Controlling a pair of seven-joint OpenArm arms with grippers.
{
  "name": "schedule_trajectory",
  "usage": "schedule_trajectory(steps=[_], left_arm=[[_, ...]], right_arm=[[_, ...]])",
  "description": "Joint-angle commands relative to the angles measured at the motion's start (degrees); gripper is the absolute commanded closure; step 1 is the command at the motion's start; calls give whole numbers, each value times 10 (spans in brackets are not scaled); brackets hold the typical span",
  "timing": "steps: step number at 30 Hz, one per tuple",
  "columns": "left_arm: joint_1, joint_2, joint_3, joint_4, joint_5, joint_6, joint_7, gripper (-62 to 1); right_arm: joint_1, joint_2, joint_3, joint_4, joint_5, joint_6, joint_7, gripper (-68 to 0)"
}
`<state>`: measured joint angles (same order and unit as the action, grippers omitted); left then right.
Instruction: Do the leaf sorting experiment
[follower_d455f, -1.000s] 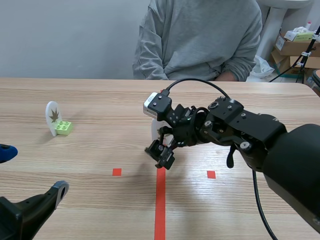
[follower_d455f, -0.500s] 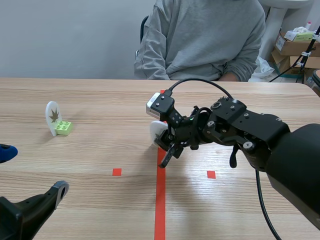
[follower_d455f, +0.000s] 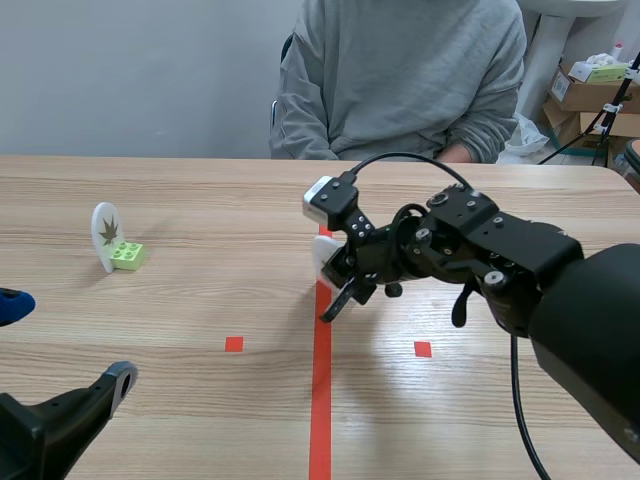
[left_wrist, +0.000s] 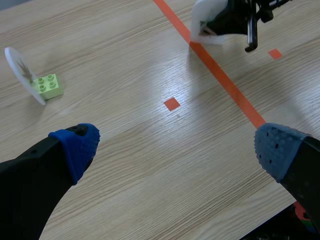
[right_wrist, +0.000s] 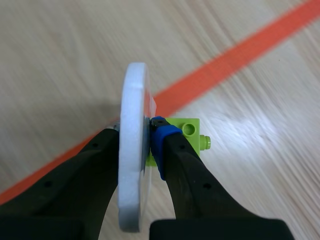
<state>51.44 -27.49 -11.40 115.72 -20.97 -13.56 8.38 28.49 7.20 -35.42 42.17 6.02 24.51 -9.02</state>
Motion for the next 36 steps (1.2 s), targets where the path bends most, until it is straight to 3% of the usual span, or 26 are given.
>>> schedule_trajectory(steps=[1,6,10,15,22,26,32,36], left_arm=[[-2,2,4,5,-5,1,-8,-623],[-2,2,4,5,-5,1,-8,-623],[-2,2,4,5,-7,1,-9,-623],[-2,2,4,5,-7,1,-9,-623],[-17,2,4,5,-7,1,-8,-623],[-19,2,4,5,-8,1,-8,-623],[-19,2,4,5,-8,1,-8,-623],[-19,2,4,5,-8,1,-3,-623]], right_arm=[[10,25,34,11,19,-12,7,-16],[10,71,125,11,49,-83,10,-15],[10,106,194,11,52,-120,33,-15],[27,132,234,-6,80,-130,54,-15],[79,120,272,-129,101,-147,66,-15],[78,117,312,-164,101,-160,64,-15],[48,116,353,-169,101,-160,55,-17],[27,117,368,-169,103,-162,60,-54]])
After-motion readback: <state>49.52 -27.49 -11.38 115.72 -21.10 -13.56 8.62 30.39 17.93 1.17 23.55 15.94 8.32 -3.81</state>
